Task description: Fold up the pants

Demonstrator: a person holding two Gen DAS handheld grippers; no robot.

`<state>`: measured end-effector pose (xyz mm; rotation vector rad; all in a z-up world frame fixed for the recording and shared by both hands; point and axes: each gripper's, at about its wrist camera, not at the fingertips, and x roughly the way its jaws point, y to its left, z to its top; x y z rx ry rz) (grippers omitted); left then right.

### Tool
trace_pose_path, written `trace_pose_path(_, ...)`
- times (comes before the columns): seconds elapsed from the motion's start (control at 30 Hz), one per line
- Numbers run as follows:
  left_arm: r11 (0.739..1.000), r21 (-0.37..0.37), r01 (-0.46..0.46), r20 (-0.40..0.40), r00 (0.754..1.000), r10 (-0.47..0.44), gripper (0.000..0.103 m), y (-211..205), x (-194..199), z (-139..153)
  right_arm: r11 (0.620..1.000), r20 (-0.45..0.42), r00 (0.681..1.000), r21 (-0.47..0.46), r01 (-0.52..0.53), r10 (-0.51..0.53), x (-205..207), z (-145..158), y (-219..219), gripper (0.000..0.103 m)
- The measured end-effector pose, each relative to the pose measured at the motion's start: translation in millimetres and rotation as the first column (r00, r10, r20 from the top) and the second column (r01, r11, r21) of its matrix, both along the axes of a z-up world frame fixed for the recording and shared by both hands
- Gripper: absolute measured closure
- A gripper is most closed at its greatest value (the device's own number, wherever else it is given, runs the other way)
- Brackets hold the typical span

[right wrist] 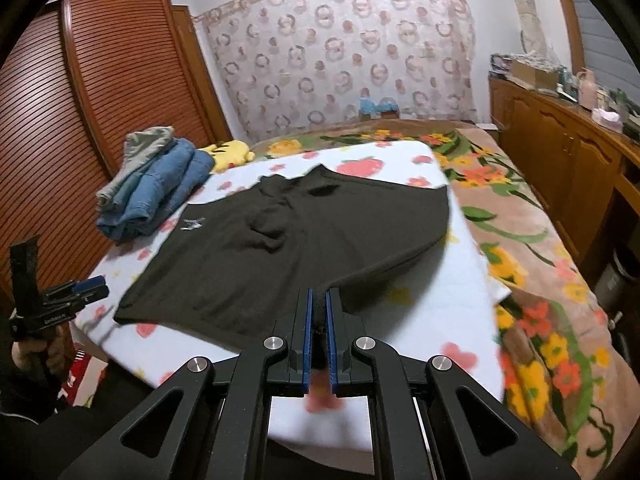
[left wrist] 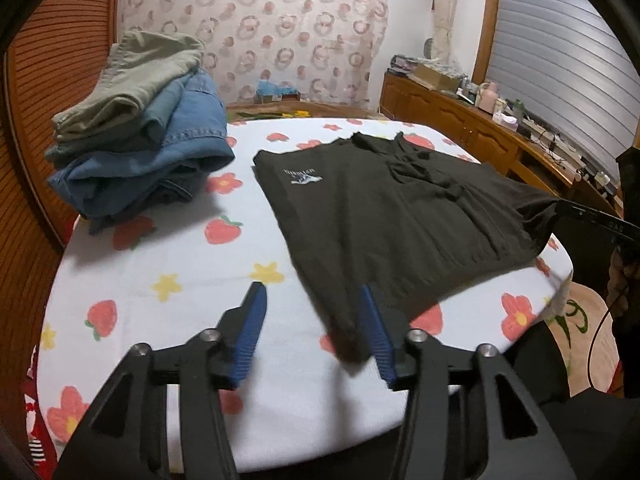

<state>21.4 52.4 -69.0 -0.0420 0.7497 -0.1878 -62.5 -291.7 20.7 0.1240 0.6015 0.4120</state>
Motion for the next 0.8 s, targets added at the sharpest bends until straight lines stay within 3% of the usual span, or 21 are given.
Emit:
trace_pose_path(0.1, 1.000, 0.012, -0.010, -0.005, 1.000, 0.010, 0.033, 3, 4, -3, 0.999, 0.003, 0.999, 0.000, -0.038, 0.038, 7, -4, 15, 0.097)
trace_pose_path(0.2, 1.000, -0.002, -0.009, 0.002, 1.000, 0.009, 0.023, 5, 8, -4, 0.996, 0.011, 0.996, -0.004, -0.086, 0.086, 16, -4, 33, 0.097)
trace_pose_path(0.5, 0.999, -0.006, -0.039, 0.027, 0.999, 0.040, 0.023, 15, 15, -2, 0.966, 0.027, 0.966, -0.017, -0.257, 0.258, 43, -4, 96, 0.097)
trace_pose_path(0.8, 0.996, -0.006, -0.086, 0.044, 0.995, 0.086, 0.023, 30, 11, 4, 0.911, 0.023, 0.911, 0.006, -0.413, 0.412, 68, -8, 139, 0.097)
